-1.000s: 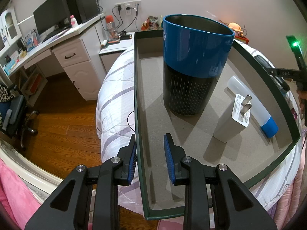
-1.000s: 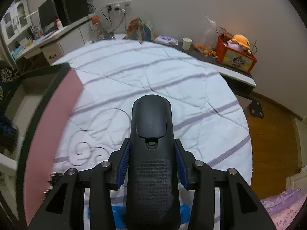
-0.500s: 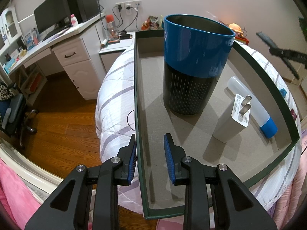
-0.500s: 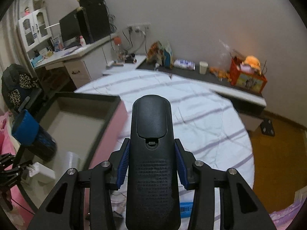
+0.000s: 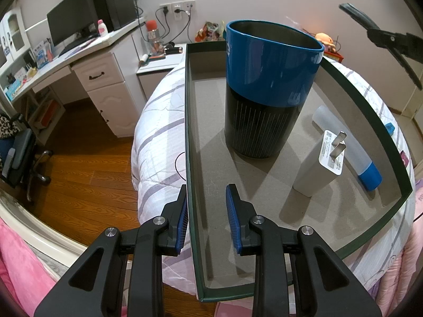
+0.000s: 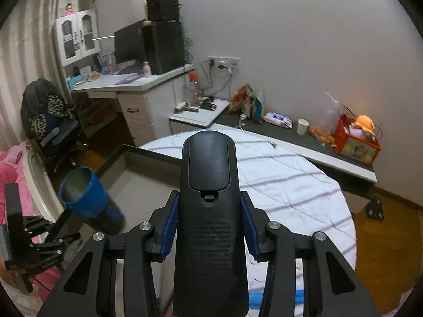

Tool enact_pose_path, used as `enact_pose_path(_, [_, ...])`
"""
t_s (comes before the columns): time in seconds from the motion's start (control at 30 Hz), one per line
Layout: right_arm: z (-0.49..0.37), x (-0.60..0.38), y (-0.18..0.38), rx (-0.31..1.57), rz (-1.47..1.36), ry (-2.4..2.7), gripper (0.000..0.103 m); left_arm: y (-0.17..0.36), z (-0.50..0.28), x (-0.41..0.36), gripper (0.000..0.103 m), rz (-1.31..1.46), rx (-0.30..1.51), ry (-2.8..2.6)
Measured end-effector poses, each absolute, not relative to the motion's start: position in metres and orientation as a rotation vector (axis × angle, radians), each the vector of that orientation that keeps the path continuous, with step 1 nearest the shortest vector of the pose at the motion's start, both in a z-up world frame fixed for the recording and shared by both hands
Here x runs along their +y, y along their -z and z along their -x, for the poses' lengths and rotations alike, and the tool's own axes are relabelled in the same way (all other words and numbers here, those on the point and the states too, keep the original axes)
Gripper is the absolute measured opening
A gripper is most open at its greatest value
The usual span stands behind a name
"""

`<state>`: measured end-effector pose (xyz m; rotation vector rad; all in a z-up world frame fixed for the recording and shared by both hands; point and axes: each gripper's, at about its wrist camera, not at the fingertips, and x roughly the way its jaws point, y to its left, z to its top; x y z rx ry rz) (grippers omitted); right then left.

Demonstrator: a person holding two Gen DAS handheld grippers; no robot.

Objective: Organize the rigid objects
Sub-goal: 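Carry the black remote with the right tool over the tray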

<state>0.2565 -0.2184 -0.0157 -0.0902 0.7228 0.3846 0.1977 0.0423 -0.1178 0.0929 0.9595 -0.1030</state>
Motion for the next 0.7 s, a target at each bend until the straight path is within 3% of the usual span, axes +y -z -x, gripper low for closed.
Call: enact_pose_path(0.7, [-0.279,-0.150,0.057,0.854,0.216,-0.468,0.045,0.118,-0.200,0.042,0.027,-0.086,0.961,0.122])
